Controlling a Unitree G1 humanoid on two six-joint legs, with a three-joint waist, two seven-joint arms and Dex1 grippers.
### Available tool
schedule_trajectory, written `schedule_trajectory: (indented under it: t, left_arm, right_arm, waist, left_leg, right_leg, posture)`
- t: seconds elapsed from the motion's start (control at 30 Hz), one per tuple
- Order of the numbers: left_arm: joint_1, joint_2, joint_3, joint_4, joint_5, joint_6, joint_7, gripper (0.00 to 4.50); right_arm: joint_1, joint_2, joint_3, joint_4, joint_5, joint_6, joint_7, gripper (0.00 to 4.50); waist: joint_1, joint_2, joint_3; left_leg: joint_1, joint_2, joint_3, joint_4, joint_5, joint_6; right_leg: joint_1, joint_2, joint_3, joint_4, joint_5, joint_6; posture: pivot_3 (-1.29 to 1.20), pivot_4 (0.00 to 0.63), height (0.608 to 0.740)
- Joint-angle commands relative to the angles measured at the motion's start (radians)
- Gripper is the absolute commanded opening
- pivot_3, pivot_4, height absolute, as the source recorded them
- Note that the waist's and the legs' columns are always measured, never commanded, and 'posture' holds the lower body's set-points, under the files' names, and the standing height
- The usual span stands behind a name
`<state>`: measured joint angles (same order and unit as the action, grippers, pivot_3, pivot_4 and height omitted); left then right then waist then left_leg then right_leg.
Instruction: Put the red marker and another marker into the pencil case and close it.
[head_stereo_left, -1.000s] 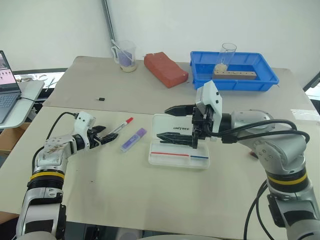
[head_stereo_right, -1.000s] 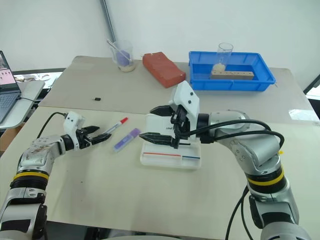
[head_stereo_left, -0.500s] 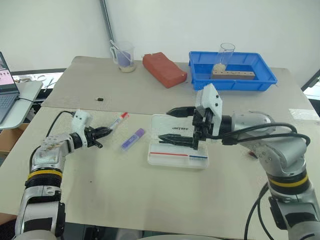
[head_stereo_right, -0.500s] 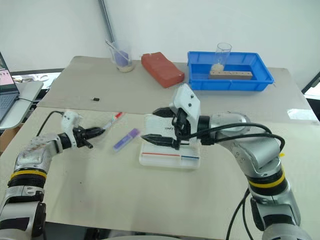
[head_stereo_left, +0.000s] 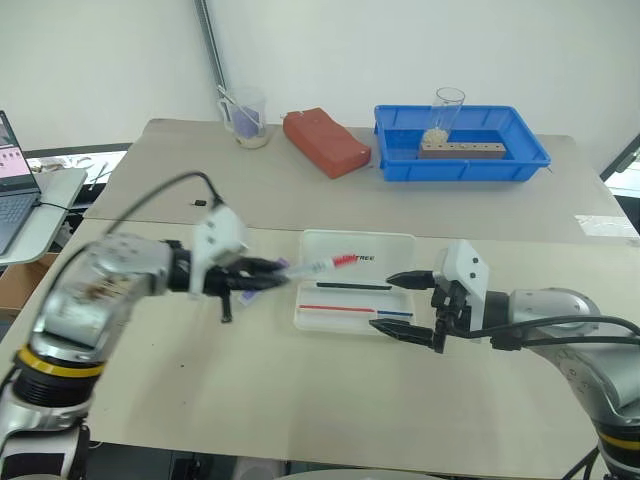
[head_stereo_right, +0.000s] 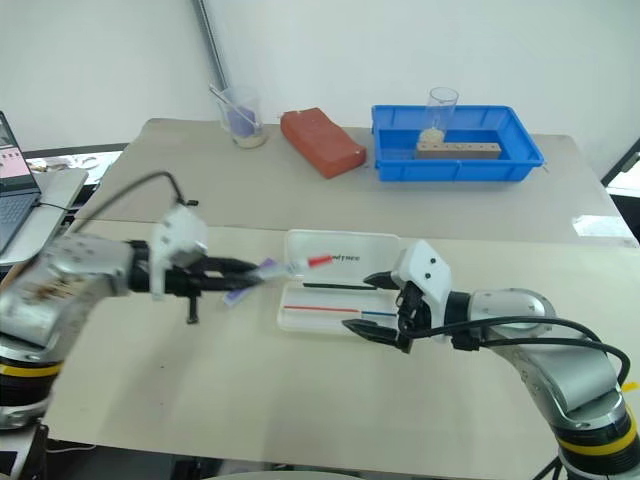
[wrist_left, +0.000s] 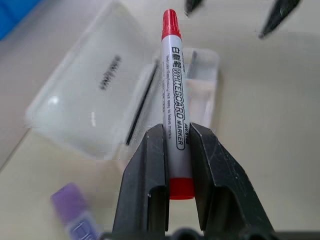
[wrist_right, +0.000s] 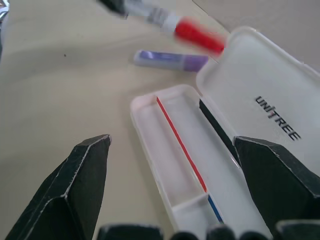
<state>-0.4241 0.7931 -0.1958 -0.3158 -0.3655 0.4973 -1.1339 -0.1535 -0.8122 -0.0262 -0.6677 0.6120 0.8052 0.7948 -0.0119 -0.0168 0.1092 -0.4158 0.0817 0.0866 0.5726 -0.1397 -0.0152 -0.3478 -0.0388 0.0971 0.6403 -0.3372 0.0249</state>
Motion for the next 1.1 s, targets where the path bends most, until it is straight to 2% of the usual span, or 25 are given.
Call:
schedule_trajectory:
  t: [0.03,0.27,0.43,0.5,0.53,0.57,0.7,0.73,0.93,1.1]
  left_arm:
    - [-0.062,-0.065,-0.144,0.159,0.196,-0.247,-0.001,0.18]
    - [-0.178,-0.25,-0.216,0.499,0.307,-0.498,-0.002,0.18]
    - [-0.215,-0.316,-0.228,0.594,0.343,-0.577,-0.012,0.18]
    - [-0.22,-0.332,-0.224,0.606,0.351,-0.589,-0.013,1.2]
    - [-0.218,-0.336,-0.216,0.597,0.346,-0.581,-0.011,1.47]
    - [-0.217,-0.336,-0.206,0.587,0.345,-0.579,-0.007,1.94]
    - [-0.189,-0.294,-0.151,0.477,0.315,-0.525,0.001,3.73]
    - [-0.173,-0.276,-0.132,0.436,0.302,-0.498,0.002,4.33]
    - [-0.011,-0.142,0.033,0.19,0.194,-0.24,0.041,4.42]
    - [0.095,-0.148,0.174,0.21,0.194,-0.143,0.221,4.42]
  right_arm:
    - [0.046,-0.021,-0.056,-0.06,0.005,-0.004,-0.023,4.32]
    - [0.092,-0.019,-0.125,-0.117,0.054,0.042,-0.081,4.32]
    - [0.081,-0.019,-0.126,-0.137,0.074,0.063,-0.109,4.32]
    - [0.07,-0.019,-0.123,-0.137,0.079,0.067,-0.117,4.32]
    - [0.065,-0.018,-0.119,-0.138,0.08,0.068,-0.122,4.32]
    - [0.058,-0.017,-0.114,-0.136,0.082,0.07,-0.128,4.32]
    - [0.049,-0.015,-0.099,-0.137,0.088,0.069,-0.132,4.32]
    - [0.046,-0.016,-0.094,-0.134,0.088,0.067,-0.13,4.32]
    - [-0.049,-0.003,-0.049,-0.09,0.107,0.059,-0.1,4.32]
    - [-0.185,0.04,0.012,-0.039,0.133,0.065,-0.066,4.32]
  waist:
    - [0.004,0.0,0.0]
    - [0.006,-0.001,0.0]
    - [0.004,-0.002,0.001]
    - [0.002,-0.002,0.001]
    - [0.001,-0.002,0.001]
    - [0.0,-0.002,0.001]
    - [-0.001,-0.002,0.001]
    - [-0.002,-0.001,0.001]
    - [-0.009,0.001,0.0]
    - [-0.001,0.001,0.0]
  left_leg:
    - [0.0,0.0,0.0,0.0,0.0,0.0]
    - [-0.004,-0.001,-0.002,0.002,0.001,0.001]
    - [-0.005,-0.002,-0.003,0.002,0.001,0.002]
    - [-0.005,-0.002,-0.003,0.002,0.001,0.002]
    - [-0.005,-0.002,-0.003,0.002,0.001,0.002]
    - [-0.005,-0.002,-0.004,0.002,0.001,0.002]
    - [-0.005,-0.002,-0.004,0.002,0.001,0.002]
    - [-0.005,-0.002,-0.004,0.002,0.001,0.002]
    - [-0.003,-0.001,-0.004,0.002,0.001,0.002]
    - [0.001,0.0,-0.004,0.002,0.001,0.002]
  right_leg:
    - [0.0,0.0,0.0,-0.001,0.0,0.0]
    - [0.0,0.0,0.0,-0.001,0.0,0.001]
    - [0.0,0.001,0.0,0.0,0.0,0.001]
    - [0.0,0.001,0.0,0.0,0.0,0.001]
    - [0.0,0.001,0.0,0.0,0.0,0.002]
    - [0.0,0.001,0.0,0.0,0.0,0.002]
    - [0.0,0.001,0.0,0.001,0.0,0.002]
    - [0.0,0.001,0.0,0.001,0.0,0.002]
    - [0.0,0.002,0.001,0.002,0.0,0.002]
    - [0.0,0.002,0.0,0.001,-0.001,0.003]
  posture:
    - [0.0,0.15,0.74]
    - [0.0,0.15,0.74]
    - [0.0,0.15,0.74]
    - [0.0,0.15,0.74]
    - [0.0,0.15,0.74]
    - [0.0,0.15,0.74]
    - [0.0,0.15,0.74]
    - [0.0,0.15,0.74]
    - [0.0,0.15,0.74]
    - [0.0,0.15,0.74]
